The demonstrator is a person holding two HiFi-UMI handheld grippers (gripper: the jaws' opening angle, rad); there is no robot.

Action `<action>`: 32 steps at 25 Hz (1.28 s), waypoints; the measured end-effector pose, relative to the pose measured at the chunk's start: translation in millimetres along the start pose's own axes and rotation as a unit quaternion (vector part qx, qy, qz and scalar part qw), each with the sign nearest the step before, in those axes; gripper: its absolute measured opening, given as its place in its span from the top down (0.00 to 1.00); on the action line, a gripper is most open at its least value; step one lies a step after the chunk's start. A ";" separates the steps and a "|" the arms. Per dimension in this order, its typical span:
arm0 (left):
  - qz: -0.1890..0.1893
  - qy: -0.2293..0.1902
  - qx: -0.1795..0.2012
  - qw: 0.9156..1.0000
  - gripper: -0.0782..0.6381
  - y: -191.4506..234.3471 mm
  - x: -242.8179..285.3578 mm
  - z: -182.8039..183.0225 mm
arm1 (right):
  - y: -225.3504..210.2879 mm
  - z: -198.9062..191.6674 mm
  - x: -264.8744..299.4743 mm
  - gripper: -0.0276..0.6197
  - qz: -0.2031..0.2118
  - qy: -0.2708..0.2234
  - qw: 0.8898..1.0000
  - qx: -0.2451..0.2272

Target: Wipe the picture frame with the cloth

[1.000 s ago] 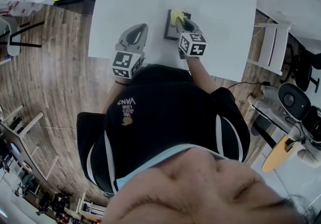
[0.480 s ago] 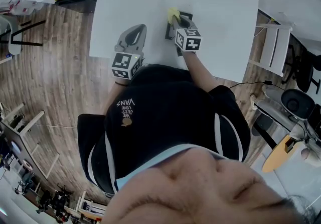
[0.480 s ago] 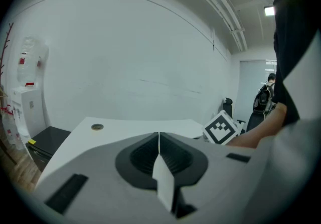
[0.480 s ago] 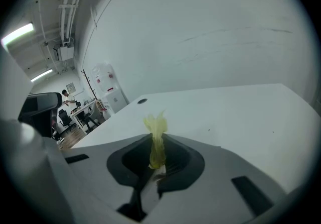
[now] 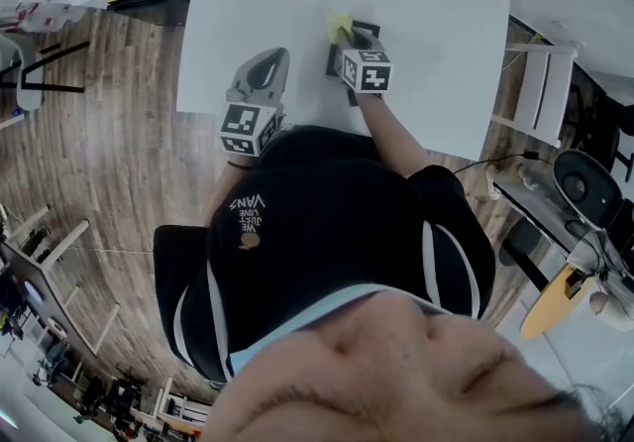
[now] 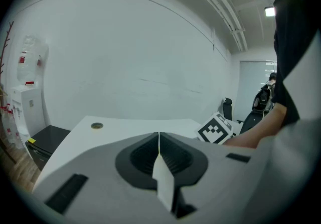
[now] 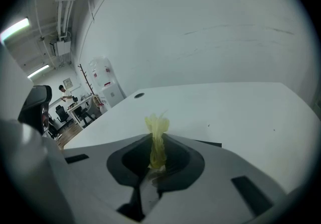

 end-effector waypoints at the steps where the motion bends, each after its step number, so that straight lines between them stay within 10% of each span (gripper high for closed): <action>1: 0.000 0.000 0.000 1.000 0.87 -0.3 -0.2 0.5 | -0.7 -0.3 -0.8 0.89 -0.002 0.003 1.000 -0.001; 32: -0.087 -0.002 0.019 0.996 0.87 -33.1 27.5 8.2 | -55.1 -20.7 -80.9 0.89 -0.126 -0.014 0.991 0.045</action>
Point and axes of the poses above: the fingertips, and each gripper's own axes: x forward along the fingers, y to its left, z out of its top, the point moved 7 cm from there along -x, backward along the fingers, and after that the axes turned 15 degrees about z, right-handed, at the moved point
